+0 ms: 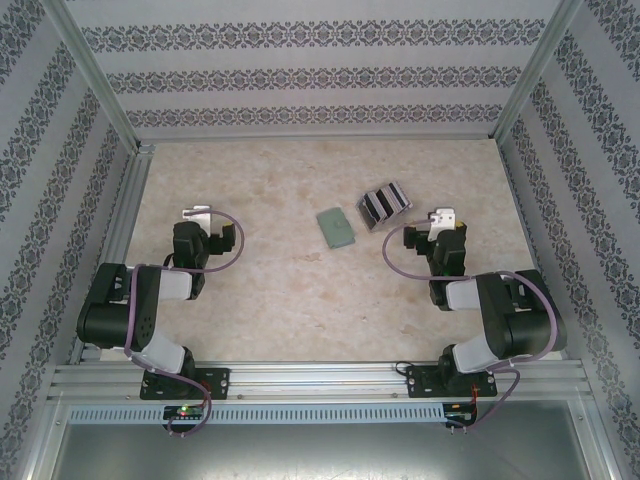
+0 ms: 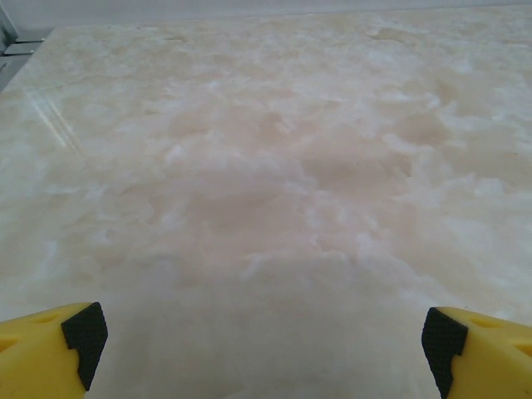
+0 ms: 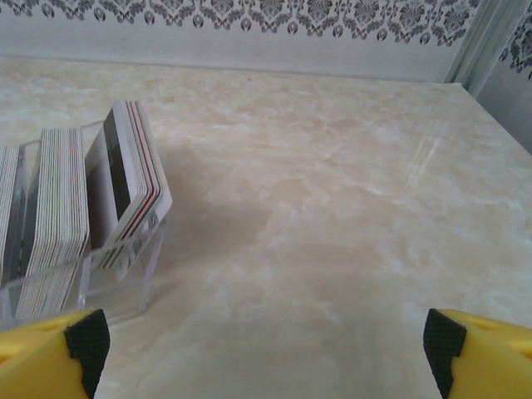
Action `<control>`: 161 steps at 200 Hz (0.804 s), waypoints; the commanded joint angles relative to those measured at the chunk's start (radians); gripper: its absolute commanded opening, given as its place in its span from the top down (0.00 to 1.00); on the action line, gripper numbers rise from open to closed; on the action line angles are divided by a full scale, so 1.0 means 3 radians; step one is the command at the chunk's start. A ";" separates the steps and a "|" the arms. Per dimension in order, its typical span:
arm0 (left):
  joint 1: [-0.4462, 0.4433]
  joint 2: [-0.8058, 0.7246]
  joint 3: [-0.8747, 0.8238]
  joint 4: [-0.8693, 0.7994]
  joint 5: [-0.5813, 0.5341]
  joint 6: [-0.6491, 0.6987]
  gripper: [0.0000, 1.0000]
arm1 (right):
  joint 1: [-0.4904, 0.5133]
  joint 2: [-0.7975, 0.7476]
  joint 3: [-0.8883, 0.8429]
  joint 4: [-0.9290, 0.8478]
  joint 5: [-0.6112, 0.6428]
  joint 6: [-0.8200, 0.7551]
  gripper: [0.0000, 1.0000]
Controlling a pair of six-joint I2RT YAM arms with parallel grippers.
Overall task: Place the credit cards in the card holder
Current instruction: Reset both arms
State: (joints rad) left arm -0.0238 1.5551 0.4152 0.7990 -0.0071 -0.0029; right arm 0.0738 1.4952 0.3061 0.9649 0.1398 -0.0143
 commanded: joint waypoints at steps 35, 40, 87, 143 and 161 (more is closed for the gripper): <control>0.0074 0.0017 -0.0003 0.0095 0.0116 0.0019 0.01 | -0.0134 0.0038 0.0257 -0.0230 -0.0195 0.0124 0.02; 0.0074 0.0015 -0.0004 0.0096 0.0111 0.0019 0.01 | -0.0138 0.0037 0.0258 -0.0235 -0.0208 0.0124 0.02; 0.0074 0.0017 0.0002 0.0089 0.0121 0.0015 0.01 | -0.0180 0.0037 0.0268 -0.0261 -0.0299 0.0151 0.02; 0.0074 0.0014 0.0002 0.0093 0.0121 0.0018 0.01 | -0.0185 0.0030 0.0263 -0.0258 -0.0300 0.0147 0.02; 0.0074 0.0014 0.0001 0.0093 0.0121 0.0015 0.01 | -0.0185 0.0035 0.0263 -0.0256 -0.0299 0.0150 0.02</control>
State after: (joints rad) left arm -0.0116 1.5551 0.4152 0.7990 0.0162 -0.0029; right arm 0.0277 1.5009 0.3668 0.8822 0.0673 0.0132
